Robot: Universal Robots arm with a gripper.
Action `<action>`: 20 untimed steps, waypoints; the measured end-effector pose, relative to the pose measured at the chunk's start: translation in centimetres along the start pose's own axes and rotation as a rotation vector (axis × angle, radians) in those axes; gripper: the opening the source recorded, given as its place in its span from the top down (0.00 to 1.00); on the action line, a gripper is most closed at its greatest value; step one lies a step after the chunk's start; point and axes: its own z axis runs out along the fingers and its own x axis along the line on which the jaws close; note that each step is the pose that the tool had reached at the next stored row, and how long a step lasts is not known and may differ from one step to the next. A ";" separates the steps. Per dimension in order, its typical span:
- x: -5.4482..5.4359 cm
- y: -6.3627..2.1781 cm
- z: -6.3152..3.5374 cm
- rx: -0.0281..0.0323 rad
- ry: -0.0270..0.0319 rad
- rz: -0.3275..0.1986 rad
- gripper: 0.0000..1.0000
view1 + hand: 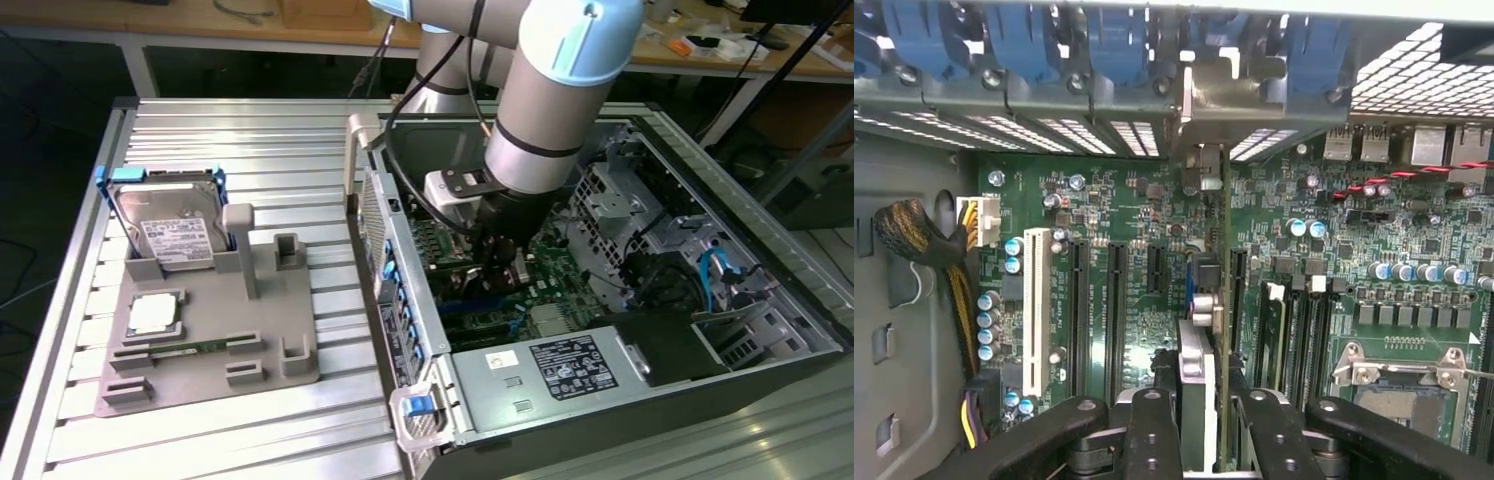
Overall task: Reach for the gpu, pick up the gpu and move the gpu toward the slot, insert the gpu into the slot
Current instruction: 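Insert the gpu into the slot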
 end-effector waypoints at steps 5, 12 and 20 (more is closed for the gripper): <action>0.0 0.01 0.02 0.0089 0.0000 0.000 0.72; 0.0 0.11 0.06 0.0155 0.0002 -0.001 0.72; 0.0 0.56 0.26 0.0187 -0.0013 -0.001 0.72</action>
